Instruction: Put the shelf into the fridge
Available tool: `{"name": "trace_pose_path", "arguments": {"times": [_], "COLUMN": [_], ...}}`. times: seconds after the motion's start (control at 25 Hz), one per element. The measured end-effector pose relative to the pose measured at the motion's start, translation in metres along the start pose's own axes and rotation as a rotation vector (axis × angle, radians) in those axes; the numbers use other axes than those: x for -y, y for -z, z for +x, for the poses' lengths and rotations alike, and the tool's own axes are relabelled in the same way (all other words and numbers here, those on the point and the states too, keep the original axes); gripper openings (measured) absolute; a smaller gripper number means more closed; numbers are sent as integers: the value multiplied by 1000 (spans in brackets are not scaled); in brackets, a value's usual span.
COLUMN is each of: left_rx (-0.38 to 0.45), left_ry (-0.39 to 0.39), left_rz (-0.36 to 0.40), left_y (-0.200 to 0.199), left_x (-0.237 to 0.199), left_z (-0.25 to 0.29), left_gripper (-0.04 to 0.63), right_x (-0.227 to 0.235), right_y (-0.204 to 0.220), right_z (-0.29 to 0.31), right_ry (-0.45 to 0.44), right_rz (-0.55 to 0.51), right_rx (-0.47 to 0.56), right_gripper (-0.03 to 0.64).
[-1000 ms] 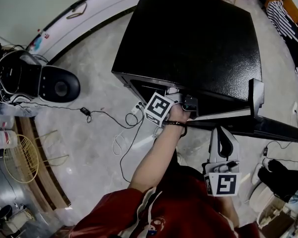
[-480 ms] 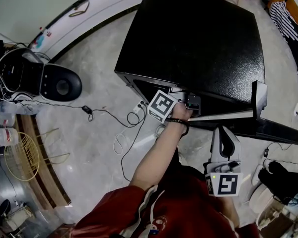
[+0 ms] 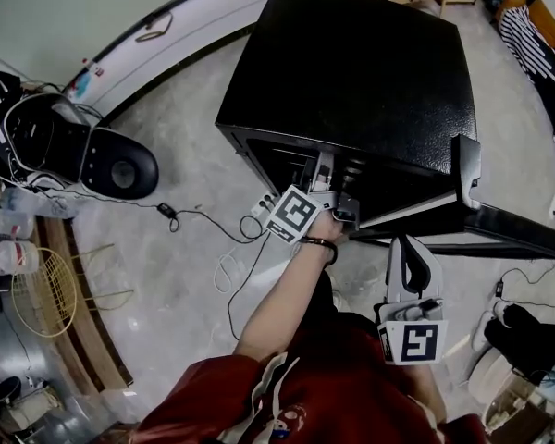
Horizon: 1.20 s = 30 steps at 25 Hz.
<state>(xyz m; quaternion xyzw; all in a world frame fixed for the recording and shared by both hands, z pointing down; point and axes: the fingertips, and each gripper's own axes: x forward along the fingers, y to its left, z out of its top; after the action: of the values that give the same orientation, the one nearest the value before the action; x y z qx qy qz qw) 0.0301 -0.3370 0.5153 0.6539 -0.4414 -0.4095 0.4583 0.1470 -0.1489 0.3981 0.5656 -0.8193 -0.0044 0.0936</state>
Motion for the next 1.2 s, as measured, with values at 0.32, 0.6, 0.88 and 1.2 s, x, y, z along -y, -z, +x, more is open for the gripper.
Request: {"name": "trace_pose_path", "arguments": {"times": [0.32,0.6,0.88,1.2], "left_rx": [-36,-87,-181,-203], "left_ry": [-30,-55,-112,-129], "left_rz": [219,568,1040,1145], "left_y": [1,4,19,25], "left_x": [14,37,40,34], "left_z": [-38,-55,-52,-41], "left_gripper": [355,409,463,469], "right_x": [-8,-13,-8,-1], "right_y": [-4,-3,-2,1], "right_z": [-25,-41,-44,-41], "right_ry": [-16,-28,-19,-2], "right_rz": [11,17,18,22], "right_rx": [27,38,42,32], "right_gripper": [0,0,0,0]}}
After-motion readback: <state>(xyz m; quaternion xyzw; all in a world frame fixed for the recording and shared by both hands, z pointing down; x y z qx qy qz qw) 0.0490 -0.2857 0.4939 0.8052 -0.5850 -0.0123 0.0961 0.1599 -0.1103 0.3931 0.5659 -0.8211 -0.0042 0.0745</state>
